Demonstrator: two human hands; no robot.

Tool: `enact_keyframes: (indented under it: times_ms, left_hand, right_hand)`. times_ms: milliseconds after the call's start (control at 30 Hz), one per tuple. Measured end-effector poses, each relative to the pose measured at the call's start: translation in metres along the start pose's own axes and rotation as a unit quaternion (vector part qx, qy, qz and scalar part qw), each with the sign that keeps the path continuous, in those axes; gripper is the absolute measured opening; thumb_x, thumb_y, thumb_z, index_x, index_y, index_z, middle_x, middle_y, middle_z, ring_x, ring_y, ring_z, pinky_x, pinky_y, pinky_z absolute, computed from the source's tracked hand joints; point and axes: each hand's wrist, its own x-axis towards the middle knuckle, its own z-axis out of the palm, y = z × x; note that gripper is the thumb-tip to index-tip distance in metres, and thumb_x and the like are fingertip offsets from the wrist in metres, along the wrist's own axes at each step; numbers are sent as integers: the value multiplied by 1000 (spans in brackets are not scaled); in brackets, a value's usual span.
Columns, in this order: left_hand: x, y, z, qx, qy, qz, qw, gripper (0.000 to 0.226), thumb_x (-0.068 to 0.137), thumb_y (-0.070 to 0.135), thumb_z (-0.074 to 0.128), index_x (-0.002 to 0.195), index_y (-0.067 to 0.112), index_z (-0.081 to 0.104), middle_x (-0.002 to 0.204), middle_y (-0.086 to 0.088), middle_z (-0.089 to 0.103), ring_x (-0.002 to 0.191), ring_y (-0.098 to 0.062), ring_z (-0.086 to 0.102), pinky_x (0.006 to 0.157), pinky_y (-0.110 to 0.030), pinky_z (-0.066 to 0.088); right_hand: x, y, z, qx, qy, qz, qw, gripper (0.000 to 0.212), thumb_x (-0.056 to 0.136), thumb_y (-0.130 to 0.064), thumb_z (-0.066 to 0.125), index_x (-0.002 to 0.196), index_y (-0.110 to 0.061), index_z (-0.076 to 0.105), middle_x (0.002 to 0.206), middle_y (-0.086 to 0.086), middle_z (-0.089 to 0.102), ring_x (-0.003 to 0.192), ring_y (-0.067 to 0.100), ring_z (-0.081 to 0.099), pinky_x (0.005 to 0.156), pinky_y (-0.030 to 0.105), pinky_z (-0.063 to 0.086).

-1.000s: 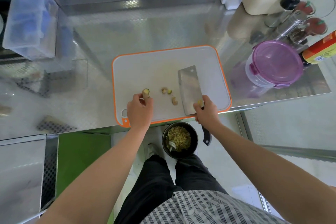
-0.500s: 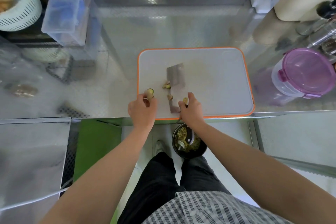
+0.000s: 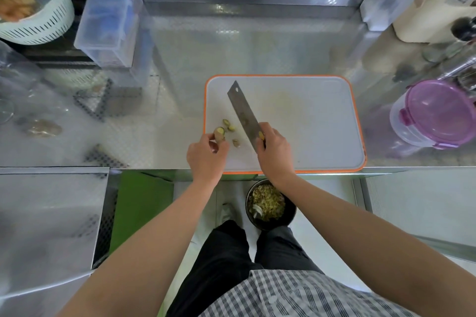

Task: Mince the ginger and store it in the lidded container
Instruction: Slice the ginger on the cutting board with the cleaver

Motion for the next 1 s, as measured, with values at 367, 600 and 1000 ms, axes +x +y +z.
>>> enact_keyframes:
  times_ms: [367,600,1000]
  left_hand:
    - [-4,7,2,9,-10,-12,1000,27,92,35,53,108,15,63,82,2,63,93,-17,47,89,-40,43]
    - [-2,14,8,29,-15,-3,999,26,90,38,54,106,18,63,80,5,63,98,-19,49,87,-39,42]
    - [-6,64,76,171,-147,185,956,37,77,28,59,113,30,66,87,-2,60,90,-25,54,69,-34,46]
  right_hand:
    - [8,4,-13,-92,-2,-2,996,24,96,-12,41,119,-15,50,92,10,51,67,36,53,55,35,38]
    - [11,22,-25,-42,-11,11,999,22,96,-15,41,117,-14,50,91,8,54,76,34,54,59,35,39]
    - [-4,97,-90,15,51,101,993,24,90,-12,48,113,-16,56,92,6,61,80,29,54,65,34,42]
